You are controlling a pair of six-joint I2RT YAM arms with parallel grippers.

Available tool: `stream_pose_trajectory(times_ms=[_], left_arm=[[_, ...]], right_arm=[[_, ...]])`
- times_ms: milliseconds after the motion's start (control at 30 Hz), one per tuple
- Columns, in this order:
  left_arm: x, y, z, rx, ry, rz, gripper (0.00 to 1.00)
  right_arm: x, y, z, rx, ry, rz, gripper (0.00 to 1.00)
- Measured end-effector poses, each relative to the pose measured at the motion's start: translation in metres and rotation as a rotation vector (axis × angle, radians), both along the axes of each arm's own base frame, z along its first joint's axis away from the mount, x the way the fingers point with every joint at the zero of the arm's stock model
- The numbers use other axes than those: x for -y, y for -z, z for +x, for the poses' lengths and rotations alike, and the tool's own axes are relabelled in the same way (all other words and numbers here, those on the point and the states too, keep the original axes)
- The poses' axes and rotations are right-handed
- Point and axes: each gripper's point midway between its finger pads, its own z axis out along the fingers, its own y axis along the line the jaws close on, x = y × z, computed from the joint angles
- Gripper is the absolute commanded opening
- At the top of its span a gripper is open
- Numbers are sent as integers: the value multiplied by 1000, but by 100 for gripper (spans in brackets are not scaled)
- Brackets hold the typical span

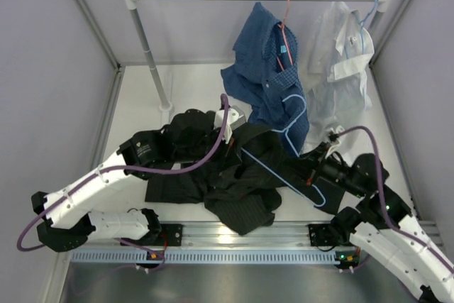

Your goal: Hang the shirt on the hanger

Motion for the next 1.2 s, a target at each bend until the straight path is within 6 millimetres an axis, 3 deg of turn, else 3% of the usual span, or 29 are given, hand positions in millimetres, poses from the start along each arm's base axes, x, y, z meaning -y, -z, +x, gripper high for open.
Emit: stream_pose_trajectory(times_ms=[67, 133, 267, 500, 633, 767, 1000, 1200], left_arm=[[-5, -1, 12, 32, -90, 11, 0], [-17, -6, 31, 79, -224, 14, 0], [-41, -20, 59, 162, -430, 1, 0], [-41, -21, 72, 198, -488, 12, 0], [-35, -18, 68, 194, -434, 21, 0], [-21, -17, 51, 165, -299, 4, 0], [-13, -11, 35, 148, -179, 0, 0], [-7, -11, 18, 128, -67, -10, 0]], right_arm=[[14, -24, 3, 78, 82, 68, 0], [23, -34, 6, 113, 137, 99, 0], [22, -30, 7, 110, 133, 78, 0], [9, -9, -11, 76, -26, -42, 0], [5, 3, -18, 45, -93, -103, 0], [-1, 10, -20, 20, -137, -123, 0], [-24, -14, -15, 88, -229, -39, 0], [-57, -21, -3, 93, -331, 10, 0]])
